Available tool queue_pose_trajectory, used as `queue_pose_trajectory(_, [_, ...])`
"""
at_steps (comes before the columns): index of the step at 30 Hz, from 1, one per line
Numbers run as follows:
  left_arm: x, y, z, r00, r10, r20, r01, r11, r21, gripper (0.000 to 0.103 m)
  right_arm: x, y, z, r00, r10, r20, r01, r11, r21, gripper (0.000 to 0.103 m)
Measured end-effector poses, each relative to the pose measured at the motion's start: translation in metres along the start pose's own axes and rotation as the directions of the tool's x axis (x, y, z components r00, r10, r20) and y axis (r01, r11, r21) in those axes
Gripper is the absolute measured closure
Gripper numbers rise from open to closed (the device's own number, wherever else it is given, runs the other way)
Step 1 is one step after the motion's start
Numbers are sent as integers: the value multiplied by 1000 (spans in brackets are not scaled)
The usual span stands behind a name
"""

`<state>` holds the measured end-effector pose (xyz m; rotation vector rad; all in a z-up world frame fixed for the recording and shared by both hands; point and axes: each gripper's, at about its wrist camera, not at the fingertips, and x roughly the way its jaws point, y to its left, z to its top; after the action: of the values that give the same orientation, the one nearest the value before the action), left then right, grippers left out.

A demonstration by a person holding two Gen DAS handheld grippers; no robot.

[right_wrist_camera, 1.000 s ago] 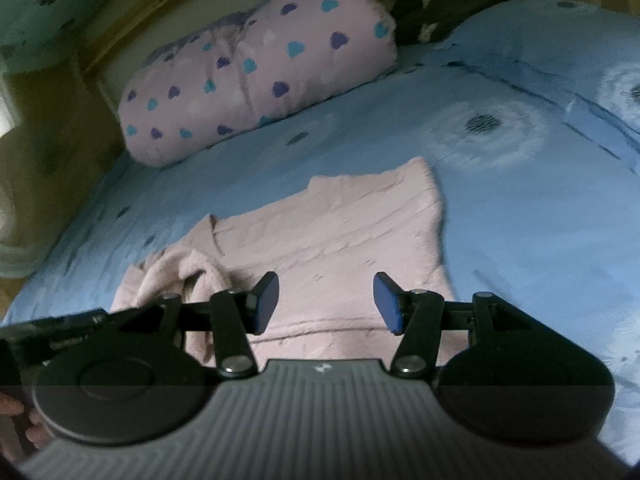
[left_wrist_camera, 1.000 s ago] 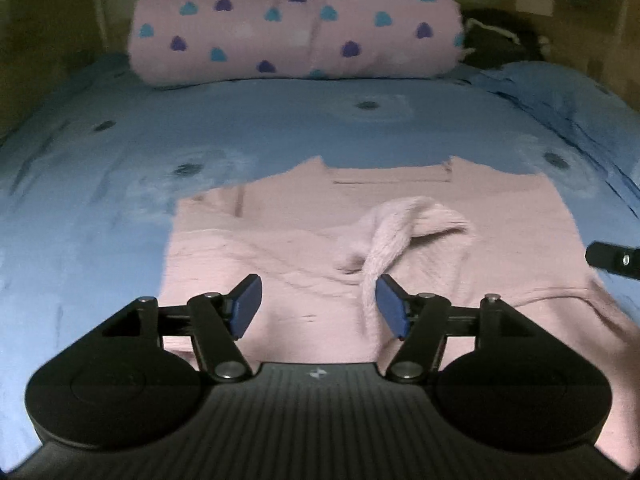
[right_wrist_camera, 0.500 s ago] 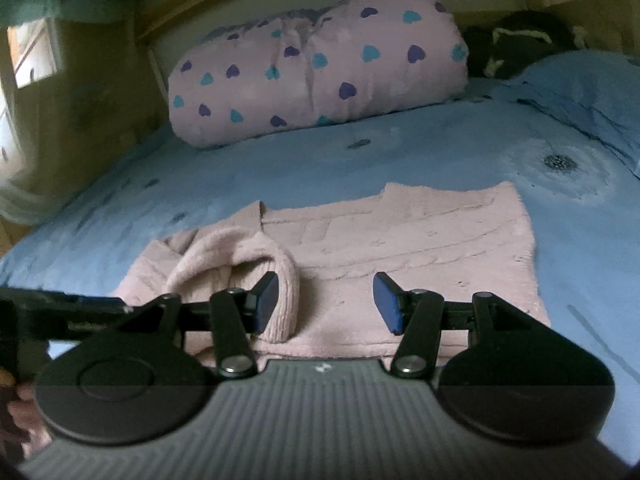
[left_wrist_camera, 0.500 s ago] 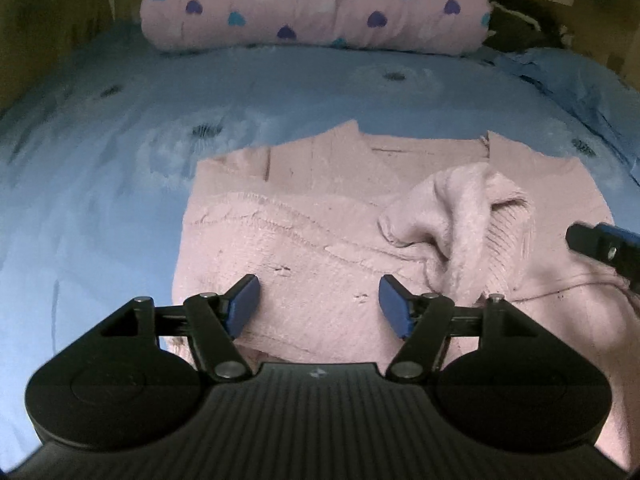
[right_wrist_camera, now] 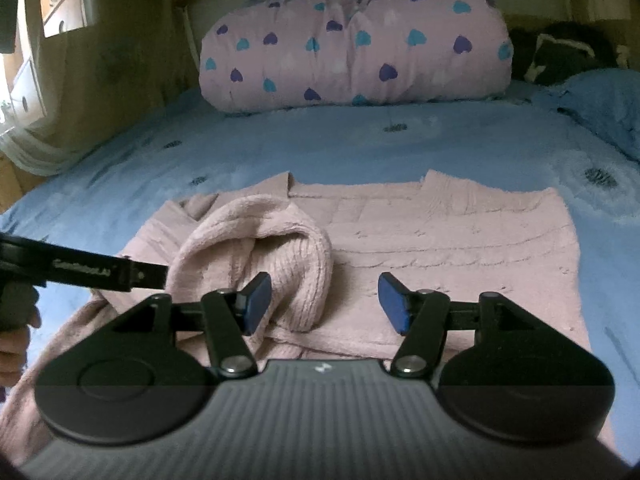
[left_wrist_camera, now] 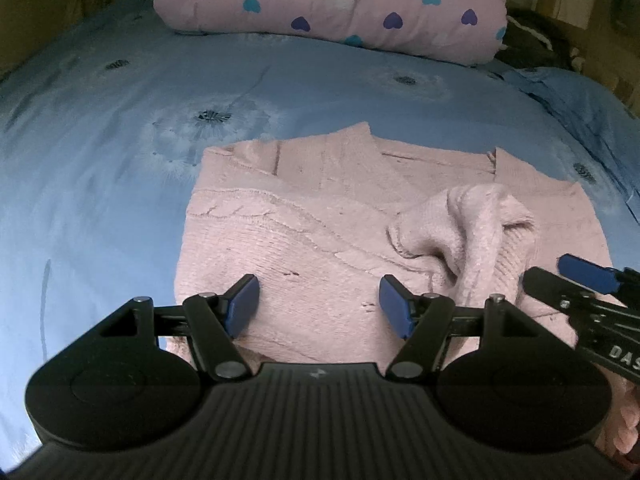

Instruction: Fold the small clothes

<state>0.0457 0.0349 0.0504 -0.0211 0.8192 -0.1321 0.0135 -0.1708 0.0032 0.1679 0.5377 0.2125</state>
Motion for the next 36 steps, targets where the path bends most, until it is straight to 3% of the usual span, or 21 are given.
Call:
queue_pose_trajectory(6, [0, 4, 2, 1000, -17, -4, 17, 999, -30, 31, 22, -2, 4, 992, 89, -92, -81, 993, 86, 42])
queue_pose_trajectory(7, [0, 5, 1, 1000, -18, -3, 18, 999, -32, 31, 26, -2, 5, 989, 106, -104, -96, 990, 102, 48])
queue_pose_trajectory(8, [1, 5, 1, 1000, -18, -2, 18, 999, -33, 31, 29, -1, 6, 985, 125, -117, -112, 987, 112, 70])
queue_pose_trajectory(9, [1, 5, 1, 1000, -17, -3, 16, 999, -34, 31, 30, 2, 7, 981, 143, -129, -129, 986, 108, 80])
queue_pose_trajectory(10, [2, 5, 1, 1000, -16, -4, 16, 999, -33, 31, 30, 6, 9, 980, 145, -135, -133, 986, 97, 81])
queue_pose_trajectory(14, [1, 7, 1, 1000, -22, 2, 22, 999, -37, 31, 9, 27, 23, 990, 102, -94, -111, 989, -95, 83])
queue_pose_trajectory(17, [1, 9, 1, 1000, -22, 4, 22, 999, -46, 31, -16, 41, 42, 1000, -12, -9, 9, 955, -295, 83])
queue_pose_trajectory(18, [1, 9, 1, 1000, -21, 5, 21, 999, -47, 31, -24, 46, 47, 997, -64, 37, 74, 925, -373, 83])
queue_pose_trajectory(20, [1, 8, 1, 1000, -21, 6, 21, 999, -44, 31, -39, 53, 51, 975, -155, 160, 217, 819, -531, 83])
queue_pose_trajectory(21, [1, 8, 1, 1000, -20, 7, 20, 999, -42, 31, -46, 55, 50, 953, -195, 230, 297, 741, -602, 83])
queue_pose_trajectory(24, [2, 7, 0, 1000, -14, 8, 15, 999, -39, 31, -56, 49, 42, 895, -258, 364, 445, 565, -695, 83])
queue_pose_trajectory(27, [2, 3, 0, 1000, -9, 6, 9, 999, -36, 31, -51, 31, 22, 851, -318, 417, 523, 448, -725, 83])
queue_pose_trajectory(30, [1, 0, -1, 1000, -16, 5, 16, 1000, -14, 31, -37, 10, -3, 839, -379, 391, 528, 386, -757, 83])
queue_pose_trajectory(33, [5, 1, -2, 1000, -7, -19, 6, 1000, -17, 31, -25, -6, -34, 870, -416, 263, 431, 385, -816, 82])
queue_pose_trajectory(36, [12, 3, -3, 999, 3, -44, -4, 1000, -18, 31, -15, -19, -47, 896, -443, 25, 270, 500, -823, 79])
